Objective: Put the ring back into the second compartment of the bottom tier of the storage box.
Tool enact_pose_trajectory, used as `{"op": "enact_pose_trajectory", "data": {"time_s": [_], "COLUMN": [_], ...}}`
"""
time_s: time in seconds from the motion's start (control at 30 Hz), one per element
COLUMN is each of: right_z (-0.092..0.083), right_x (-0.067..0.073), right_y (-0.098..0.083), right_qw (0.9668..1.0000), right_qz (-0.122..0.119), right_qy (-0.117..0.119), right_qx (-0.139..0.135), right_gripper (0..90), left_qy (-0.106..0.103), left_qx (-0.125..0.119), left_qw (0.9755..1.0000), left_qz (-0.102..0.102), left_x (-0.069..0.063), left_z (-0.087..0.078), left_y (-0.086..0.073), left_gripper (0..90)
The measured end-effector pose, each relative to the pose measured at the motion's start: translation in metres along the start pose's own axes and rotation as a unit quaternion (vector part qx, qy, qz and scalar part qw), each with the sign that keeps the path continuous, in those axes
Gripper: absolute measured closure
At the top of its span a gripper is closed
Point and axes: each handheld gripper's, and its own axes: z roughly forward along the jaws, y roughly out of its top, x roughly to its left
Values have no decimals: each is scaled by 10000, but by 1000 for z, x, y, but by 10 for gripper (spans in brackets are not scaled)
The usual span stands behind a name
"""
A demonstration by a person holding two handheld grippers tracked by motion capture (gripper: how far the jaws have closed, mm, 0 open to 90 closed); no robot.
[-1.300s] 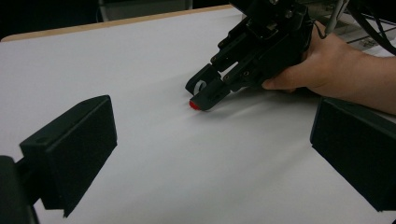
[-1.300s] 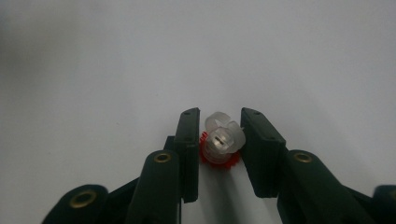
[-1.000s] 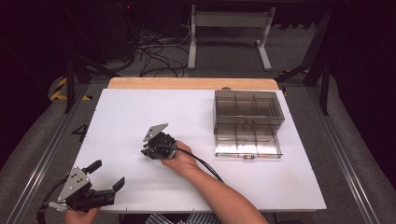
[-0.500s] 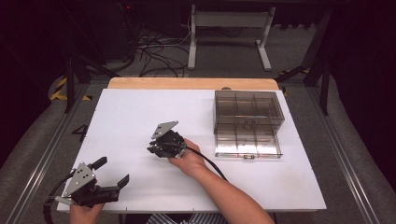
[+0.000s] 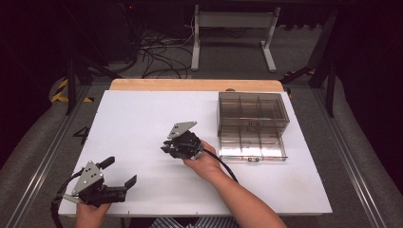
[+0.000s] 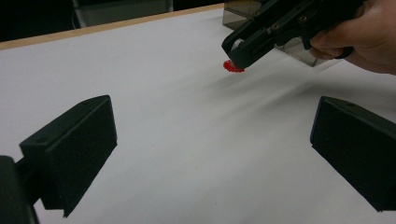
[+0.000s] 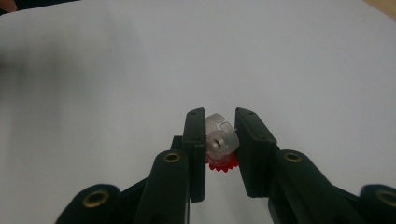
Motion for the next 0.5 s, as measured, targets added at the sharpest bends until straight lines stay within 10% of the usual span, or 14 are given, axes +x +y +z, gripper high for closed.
{"op": "enact_pose_trajectory", "data": {"time_s": [0.5], "right_z": [-40], "right_x": [-9], "right_y": [-13], "right_qw": [9997], "right_qz": [38], "right_qy": [-257], "right_qx": [-40], "right_gripper": [751], "left_qy": [-93], "left_qx": [32], "left_qw": [10000], "left_qz": [17], "left_x": [-1], "left_z": [7], "left_y": [2], "left_gripper": [14]}}
